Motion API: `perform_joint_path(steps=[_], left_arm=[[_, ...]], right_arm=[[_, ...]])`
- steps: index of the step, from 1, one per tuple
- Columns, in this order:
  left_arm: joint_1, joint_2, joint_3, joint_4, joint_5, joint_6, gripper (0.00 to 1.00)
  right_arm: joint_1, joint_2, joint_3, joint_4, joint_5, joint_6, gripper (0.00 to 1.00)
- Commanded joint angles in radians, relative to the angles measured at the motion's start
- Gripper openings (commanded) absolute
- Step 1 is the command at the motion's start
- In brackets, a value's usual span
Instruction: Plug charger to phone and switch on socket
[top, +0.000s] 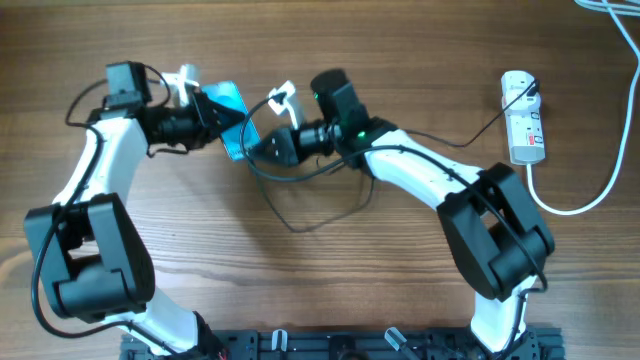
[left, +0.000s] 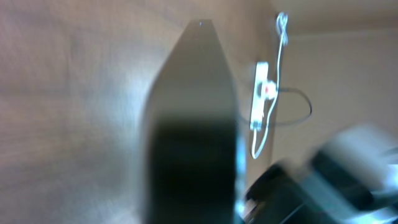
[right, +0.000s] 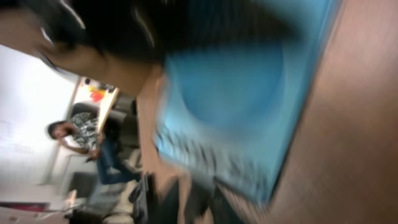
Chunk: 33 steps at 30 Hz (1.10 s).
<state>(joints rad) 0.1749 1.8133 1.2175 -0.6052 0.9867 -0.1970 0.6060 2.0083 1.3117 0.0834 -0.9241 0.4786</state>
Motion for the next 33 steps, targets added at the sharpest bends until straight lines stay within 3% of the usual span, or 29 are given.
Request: perform_joint_path(steps=[1,2,3,9,10,11,15,16,18,21,26,29,31,33], left_arm=[[-0.026,-0.014,-0.028,-0.009,0.019,0.006,0.04],[-0.026,-0.014,-0.028,-0.006,-0.015,0.006,0.04],[-0.026,-0.014,-0.028,-0.004,-0.025,0.006,0.04],[-0.028,-0.014,-0.028,-0.005,-0.023,0.005,0.04],[-0.032,-0.014,-0.028,-0.004,-0.023,0.002,0.04],[-0.041,-0.014,-0.028,0.010,-0.023,0.002,0.04],[-0.064,-0.014,-0.028,0.123,-0.024,-0.005,0.04],[-0.067,-0.014,-0.028,0.164,-0.024,-0.072,0.04],[-0.075,-0.014,-0.028,0.198,-0.049,-0.081,0.04],[-0.094,-0.013,-0.028,0.171,-0.064,-0.081,0.04],[-0.164,-0.013,-0.028,0.158,-0.064,-0.081,0.04],[-0.174,-0.013,-0.028,0.132,-0.065,-0.080,0.04],[-0.171,-0.013,-0.028,0.134,-0.064,-0.080,0.04],[-0.171,-0.013,-0.028,0.134,-0.064,-0.081,0.04]], right_arm=[[-0.031,-0.021,0.038,-0.024,0.072,-0.006,0.40],[-0.035,-0.023,0.038,-0.051,0.072,-0.008,0.55],[-0.042,-0.031,0.038,-0.087,0.071,-0.015,0.59],[-0.056,-0.197,0.038,-0.414,0.101,-0.165,0.63],[-0.057,-0.200,0.038,-0.420,0.101,-0.163,0.73],[-0.059,-0.200,0.038,-0.417,0.093,-0.155,1.00],[-0.060,-0.200,0.038,-0.399,0.094,-0.112,1.00],[-0.059,-0.200,0.038,-0.402,0.095,-0.112,0.92],[-0.059,-0.199,0.038,-0.425,0.099,-0.115,0.83],[-0.042,-0.199,0.031,-0.513,0.158,-0.166,0.73],[0.052,-0.199,-0.024,-0.515,0.328,-0.160,0.65],[0.087,-0.199,-0.051,-0.510,0.462,-0.058,0.61],[0.087,-0.199,-0.055,-0.504,0.464,-0.057,0.61],[0.088,-0.199,-0.056,-0.504,0.453,-0.051,0.54]])
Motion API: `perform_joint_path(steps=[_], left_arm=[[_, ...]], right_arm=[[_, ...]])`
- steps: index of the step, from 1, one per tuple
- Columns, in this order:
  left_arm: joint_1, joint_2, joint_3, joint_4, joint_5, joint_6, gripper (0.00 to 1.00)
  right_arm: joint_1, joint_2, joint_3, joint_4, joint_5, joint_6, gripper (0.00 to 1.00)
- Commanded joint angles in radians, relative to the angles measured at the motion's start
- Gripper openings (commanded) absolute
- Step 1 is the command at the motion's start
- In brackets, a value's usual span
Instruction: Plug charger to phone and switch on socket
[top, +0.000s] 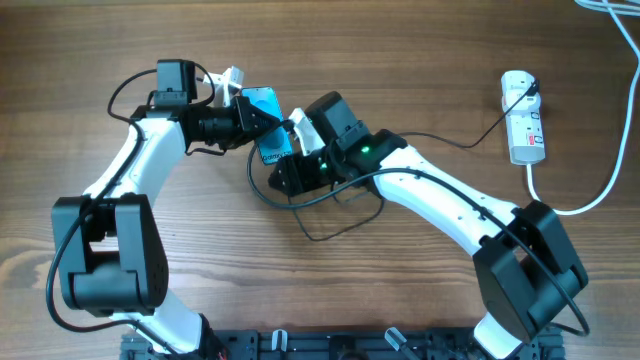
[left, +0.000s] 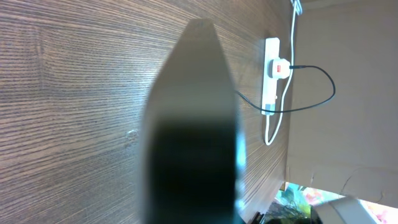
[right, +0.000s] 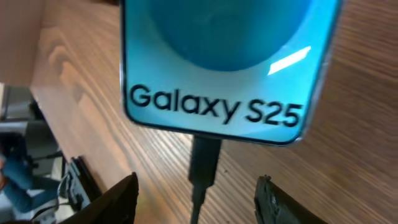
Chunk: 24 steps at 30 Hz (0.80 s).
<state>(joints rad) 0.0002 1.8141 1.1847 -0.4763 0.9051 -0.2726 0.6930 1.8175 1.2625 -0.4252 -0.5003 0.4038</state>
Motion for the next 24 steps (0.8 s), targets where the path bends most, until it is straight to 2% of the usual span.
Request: perform_joint_path(steps=[1,7,11,15,18,24], left_arm=[[0.003,-0.014,0.005,0.005,0.018,-0.005,0.04],[0.003,-0.014,0.005,0.008,0.019,-0.005,0.04],[0.003,-0.014,0.005,0.009,0.086,-0.005,0.04],[0.003,-0.014,0.005,0.009,0.101,-0.005,0.04],[0.003,-0.014,0.005,0.013,0.145,-0.005,0.04],[0.003,-0.014,0.005,0.016,0.161,-0.005,0.04]], right_arm=[[0.004,-0.008,-0.007,0.002,0.030,0.038,0.51],[0.011,-0.006,-0.008,-0.010,0.030,0.045,0.52],[0.011,0.005,-0.008,-0.023,0.029,0.062,0.51],[0.011,0.014,-0.008,-0.024,-0.039,0.067,0.44],[0.011,0.014,-0.008,-0.024,-0.081,0.068,0.28],[0.011,0.014,-0.008,-0.013,-0.103,0.070,0.26]])
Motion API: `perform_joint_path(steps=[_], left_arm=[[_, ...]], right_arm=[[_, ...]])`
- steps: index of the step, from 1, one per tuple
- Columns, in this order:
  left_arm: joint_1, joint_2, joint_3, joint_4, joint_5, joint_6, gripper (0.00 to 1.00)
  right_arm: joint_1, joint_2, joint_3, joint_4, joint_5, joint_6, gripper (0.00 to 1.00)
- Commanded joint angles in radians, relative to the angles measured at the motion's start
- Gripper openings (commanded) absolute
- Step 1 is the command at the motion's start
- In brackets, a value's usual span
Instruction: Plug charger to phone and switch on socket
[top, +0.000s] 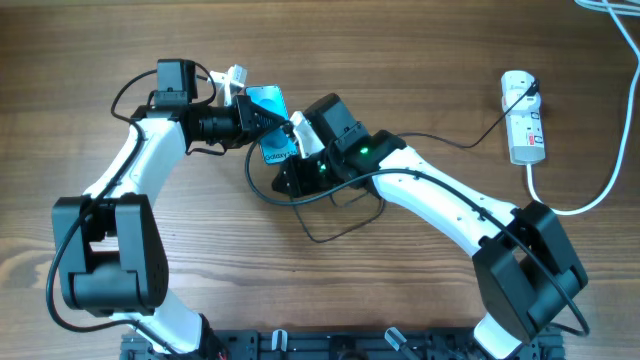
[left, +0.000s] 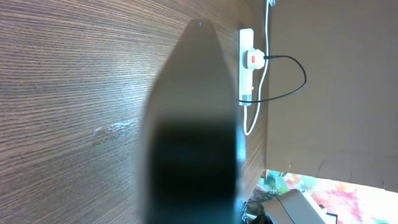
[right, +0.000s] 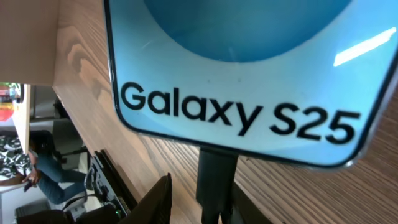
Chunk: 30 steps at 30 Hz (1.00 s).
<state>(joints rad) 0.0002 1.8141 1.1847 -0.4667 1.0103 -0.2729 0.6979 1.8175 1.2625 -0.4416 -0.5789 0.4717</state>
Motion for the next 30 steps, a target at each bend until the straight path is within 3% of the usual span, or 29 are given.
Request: perform_joint_path(steps=[1,15,19,25,30], left_arm=[[0.003,-0.014,0.005,0.007,0.056,-0.005,0.04],[0.004,-0.014,0.005,0.030,0.090,-0.004,0.04],[0.004,-0.014,0.005,0.030,0.089,-0.004,0.04],[0.003,-0.014,0.005,0.025,0.094,0.008,0.04],[0.003,-0.014,0.005,0.026,0.101,0.008,0.04]], right_arm=[[0.006,0.014,-0.008,0.003,-0.025,0.003,0.26],[0.006,0.014,-0.008,-0.028,-0.047,-0.001,0.18],[0.005,0.014,-0.008,-0.023,-0.047,-0.001,0.04],[0.002,0.014,-0.008,0.026,-0.070,-0.002,0.04],[-0.070,0.014,-0.008,0.109,-0.220,0.005,0.04]])
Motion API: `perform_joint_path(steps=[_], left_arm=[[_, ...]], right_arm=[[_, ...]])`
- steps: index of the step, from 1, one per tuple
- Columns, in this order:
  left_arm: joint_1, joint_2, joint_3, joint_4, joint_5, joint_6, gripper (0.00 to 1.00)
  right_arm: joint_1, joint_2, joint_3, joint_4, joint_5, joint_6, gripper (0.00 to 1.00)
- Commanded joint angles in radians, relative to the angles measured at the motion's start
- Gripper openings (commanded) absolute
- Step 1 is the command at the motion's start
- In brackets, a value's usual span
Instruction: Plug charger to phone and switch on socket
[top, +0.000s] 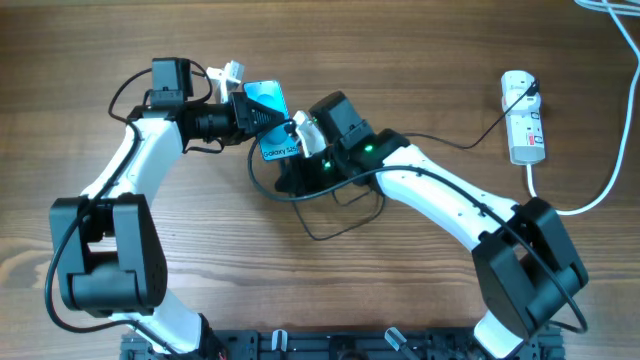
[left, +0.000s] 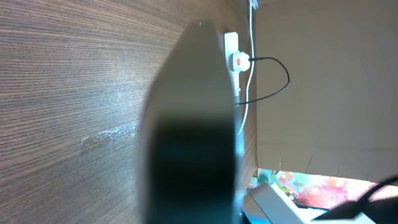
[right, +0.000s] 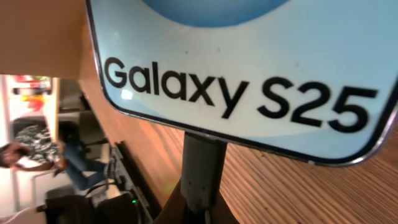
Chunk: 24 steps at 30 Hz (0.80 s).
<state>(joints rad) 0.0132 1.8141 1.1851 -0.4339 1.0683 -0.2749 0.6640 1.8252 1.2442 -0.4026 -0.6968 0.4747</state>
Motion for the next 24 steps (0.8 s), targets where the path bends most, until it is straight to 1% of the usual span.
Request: perform_joint_path(steps=[1,5,10,17,24], left_arm=[[-0.010,-0.014,0.004,-0.007,0.043,0.010,0.04],[-0.010,-0.014,0.004,-0.007,0.051,0.009,0.04],[-0.010,-0.014,0.004,-0.007,0.051,0.009,0.04],[-0.010,-0.014,0.004,-0.007,0.054,0.009,0.04],[-0.010,-0.014,0.004,-0.008,0.062,0.009,0.04]], right_arm=[[-0.037,0.006,0.010,0.090,-0.105,0.004,0.04],[-0.037,0.006,0.010,0.116,-0.059,0.006,0.04],[-0.037,0.006,0.010,0.164,-0.059,0.004,0.04],[-0.037,0.006,0.010,0.172,-0.059,-0.002,0.04],[-0.040,0.006,0.010,0.217,-0.054,-0.012,0.04]])
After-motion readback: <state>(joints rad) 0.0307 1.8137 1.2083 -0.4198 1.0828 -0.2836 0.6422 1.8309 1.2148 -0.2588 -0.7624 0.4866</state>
